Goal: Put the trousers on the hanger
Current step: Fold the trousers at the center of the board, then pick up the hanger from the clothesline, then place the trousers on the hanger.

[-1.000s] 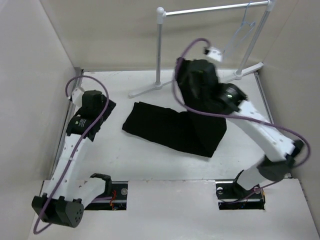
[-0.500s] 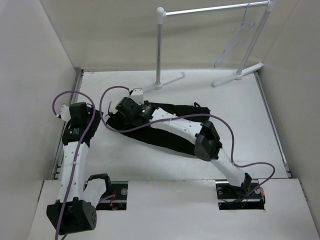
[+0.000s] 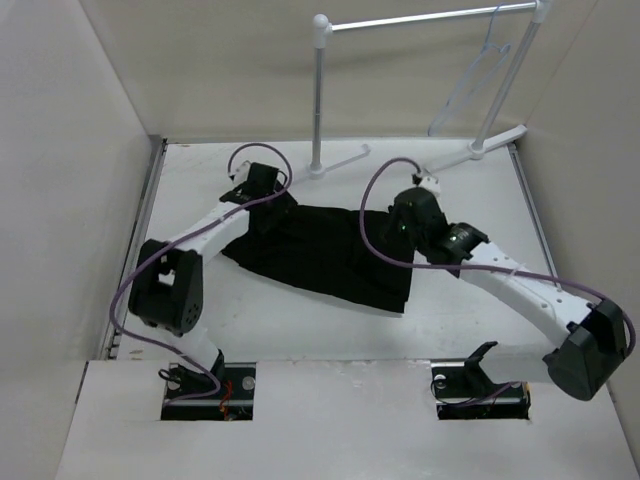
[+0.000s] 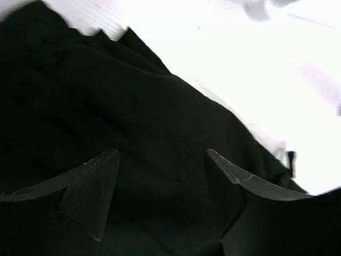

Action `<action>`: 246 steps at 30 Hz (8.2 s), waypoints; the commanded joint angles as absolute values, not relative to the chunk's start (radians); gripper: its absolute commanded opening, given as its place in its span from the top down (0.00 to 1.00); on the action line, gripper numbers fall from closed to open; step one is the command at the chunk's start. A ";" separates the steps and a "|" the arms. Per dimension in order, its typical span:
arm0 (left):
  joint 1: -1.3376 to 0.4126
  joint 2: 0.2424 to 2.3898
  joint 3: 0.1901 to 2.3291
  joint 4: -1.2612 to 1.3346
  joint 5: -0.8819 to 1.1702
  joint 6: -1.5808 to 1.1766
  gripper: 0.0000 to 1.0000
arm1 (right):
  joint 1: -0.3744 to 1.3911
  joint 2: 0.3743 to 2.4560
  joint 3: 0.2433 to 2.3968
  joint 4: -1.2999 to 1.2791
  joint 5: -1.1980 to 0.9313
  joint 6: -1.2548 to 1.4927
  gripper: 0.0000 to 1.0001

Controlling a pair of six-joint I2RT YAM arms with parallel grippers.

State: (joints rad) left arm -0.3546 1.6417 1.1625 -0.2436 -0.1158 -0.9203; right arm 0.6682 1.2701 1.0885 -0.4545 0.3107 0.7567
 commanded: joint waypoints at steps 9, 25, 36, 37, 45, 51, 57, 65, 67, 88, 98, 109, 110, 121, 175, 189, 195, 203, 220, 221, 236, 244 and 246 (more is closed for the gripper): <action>-0.242 1.579 0.834 -0.204 -0.245 -0.910 0.39 | 0.656 1.336 0.704 -0.261 0.124 0.856 0.69; -0.462 1.224 0.981 -0.367 -0.268 -0.930 0.39 | 0.639 1.196 0.729 -0.420 0.169 0.833 0.40; -0.795 1.621 1.226 -0.200 -0.204 -1.002 0.40 | 0.617 1.206 0.546 -0.324 0.109 0.933 0.70; -0.791 1.638 1.206 -0.184 -0.215 -1.005 0.41 | 0.611 1.187 0.537 -0.328 0.113 0.937 0.68; -0.685 1.733 1.157 -0.098 -0.213 -1.002 0.44 | 0.521 0.958 0.600 -0.492 0.101 0.868 0.34; -0.703 1.614 1.158 -0.100 -0.176 -0.993 0.43 | 0.317 0.867 0.940 -0.529 -0.001 0.746 0.29; -0.703 1.396 1.019 -0.110 -0.209 -0.980 0.52 | 0.081 1.153 1.400 -0.385 -0.196 0.669 0.90; -0.660 1.109 0.749 -0.182 -0.212 -0.977 0.71 | -0.038 1.621 1.863 -0.368 -0.219 0.640 0.39; -0.642 1.052 0.706 -0.212 -0.213 -0.980 0.70 | -0.041 1.710 1.943 -0.368 -0.265 0.637 0.37; -0.594 1.032 0.753 -0.287 -0.187 -0.982 0.47 | -0.019 1.760 2.092 -0.294 -0.397 0.585 0.91; -0.567 1.104 0.981 -0.281 -0.109 -0.893 0.36 | 0.041 1.577 1.863 -0.348 -0.381 0.489 0.93; -0.671 1.392 1.550 -0.383 -0.023 -0.729 0.44 | 0.284 1.172 1.261 -0.386 -0.186 0.508 0.93; -0.691 1.428 1.595 -0.405 -0.029 -0.721 0.44 | 0.315 1.145 1.214 -0.402 -0.157 0.509 0.93; -0.880 1.749 1.900 -0.546 -0.029 -0.675 0.51 | 0.516 0.890 0.901 -0.557 0.034 0.581 0.93; -0.978 1.700 1.410 -0.057 -0.201 -1.014 1.00 | 0.417 0.762 0.798 -0.597 0.000 0.724 0.89; -1.056 1.779 1.229 0.115 -0.347 -1.032 1.00 | 0.401 1.106 0.615 -0.118 -0.084 0.741 0.42; -1.064 1.786 1.166 0.112 -0.380 -1.051 1.00 | 0.360 1.287 0.606 -0.012 -0.058 0.735 0.35; -1.061 1.795 1.129 0.112 -0.397 -1.066 1.00 | 0.369 1.381 0.557 0.093 -0.118 0.755 0.36; -1.056 1.761 1.092 0.104 -0.409 -1.083 1.00 | 0.360 1.416 0.542 0.110 -0.179 0.818 0.90; -1.052 1.752 1.085 0.101 -0.417 -1.080 1.00 | 0.346 1.384 0.535 0.110 -0.176 0.825 0.91; -0.941 1.540 0.853 0.019 -0.529 -1.011 1.00 | 0.113 1.058 0.566 -0.156 -0.143 0.821 0.94; -0.863 1.338 0.735 -0.067 -0.537 -0.947 1.00 | 0.062 1.163 0.607 -0.152 -0.115 0.818 0.94; -0.861 1.309 0.733 -0.071 -0.528 -0.921 1.00 | 0.068 1.202 0.620 -0.134 -0.110 0.818 0.94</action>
